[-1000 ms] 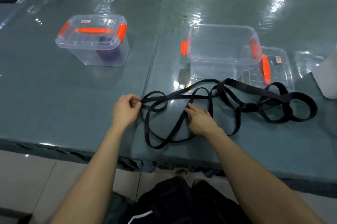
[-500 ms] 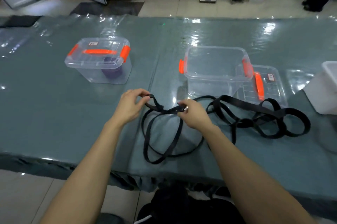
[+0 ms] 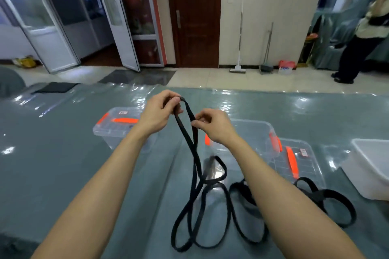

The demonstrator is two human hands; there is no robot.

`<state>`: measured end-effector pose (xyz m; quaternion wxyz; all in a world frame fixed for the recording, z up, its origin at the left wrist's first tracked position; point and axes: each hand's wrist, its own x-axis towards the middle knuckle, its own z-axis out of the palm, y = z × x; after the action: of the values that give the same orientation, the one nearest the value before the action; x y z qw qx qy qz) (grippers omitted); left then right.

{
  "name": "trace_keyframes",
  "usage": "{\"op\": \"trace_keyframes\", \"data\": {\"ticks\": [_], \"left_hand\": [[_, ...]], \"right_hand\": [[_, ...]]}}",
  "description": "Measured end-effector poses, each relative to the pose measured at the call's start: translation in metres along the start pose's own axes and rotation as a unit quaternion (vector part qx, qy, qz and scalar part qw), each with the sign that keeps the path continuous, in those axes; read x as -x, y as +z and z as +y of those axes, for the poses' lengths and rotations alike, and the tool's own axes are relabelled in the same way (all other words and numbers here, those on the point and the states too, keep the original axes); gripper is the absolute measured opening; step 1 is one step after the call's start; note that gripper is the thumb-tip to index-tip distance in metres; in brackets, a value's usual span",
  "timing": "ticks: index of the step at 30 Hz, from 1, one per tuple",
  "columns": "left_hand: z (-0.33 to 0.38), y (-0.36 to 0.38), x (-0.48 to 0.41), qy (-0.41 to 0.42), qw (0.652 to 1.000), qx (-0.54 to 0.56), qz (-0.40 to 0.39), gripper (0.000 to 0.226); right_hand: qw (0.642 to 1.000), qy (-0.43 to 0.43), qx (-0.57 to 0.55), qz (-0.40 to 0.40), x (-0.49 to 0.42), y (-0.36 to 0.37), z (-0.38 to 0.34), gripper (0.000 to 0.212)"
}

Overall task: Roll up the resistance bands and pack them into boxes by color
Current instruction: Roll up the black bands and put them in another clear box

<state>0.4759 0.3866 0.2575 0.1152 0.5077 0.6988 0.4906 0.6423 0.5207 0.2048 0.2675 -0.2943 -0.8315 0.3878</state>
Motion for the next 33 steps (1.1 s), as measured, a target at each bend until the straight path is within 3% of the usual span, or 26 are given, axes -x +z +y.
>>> {"op": "trace_keyframes", "data": {"ticks": [5, 8, 10, 16, 19, 22, 24, 29, 33], "left_hand": [[0.085, -0.057, -0.061, 0.105, 0.99, -0.033, 0.089, 0.017], [0.127, -0.085, -0.084, 0.133, 0.986, -0.009, 0.101, 0.018], [0.145, -0.096, -0.094, 0.158, 0.981, -0.018, 0.11, 0.018], [0.174, -0.116, -0.109, 0.207, 0.971, -0.064, 0.101, 0.019], [0.182, -0.126, -0.113, 0.217, 0.968, -0.078, 0.095, 0.022], [0.179, -0.132, -0.117, 0.219, 0.967, -0.075, 0.104, 0.024], [0.172, -0.132, -0.119, 0.214, 0.971, -0.039, 0.103, 0.023], [0.133, -0.105, -0.118, 0.16, 0.982, 0.102, 0.004, 0.032], [0.107, -0.073, -0.109, 0.12, 0.957, 0.262, -0.043, 0.035]], "right_hand": [[0.985, -0.116, -0.003, 0.127, -0.058, -0.062, -0.094, 0.014], [0.982, -0.17, -0.048, 0.067, -0.08, -0.1, -0.142, 0.026], [0.976, -0.191, -0.106, 0.021, -0.089, -0.116, -0.164, 0.02], [0.964, -0.223, -0.142, -0.023, -0.104, -0.14, -0.206, 0.027], [0.97, -0.211, -0.121, -0.033, -0.108, -0.145, -0.218, 0.015], [0.968, -0.224, -0.11, 0.007, -0.113, -0.152, -0.226, 0.013], [0.965, -0.229, -0.127, 0.031, -0.115, -0.157, -0.231, 0.014], [0.958, -0.236, -0.158, 0.028, -0.109, -0.158, -0.234, 0.018], [0.951, -0.231, -0.204, 0.0, -0.098, -0.157, -0.229, 0.019]]}}
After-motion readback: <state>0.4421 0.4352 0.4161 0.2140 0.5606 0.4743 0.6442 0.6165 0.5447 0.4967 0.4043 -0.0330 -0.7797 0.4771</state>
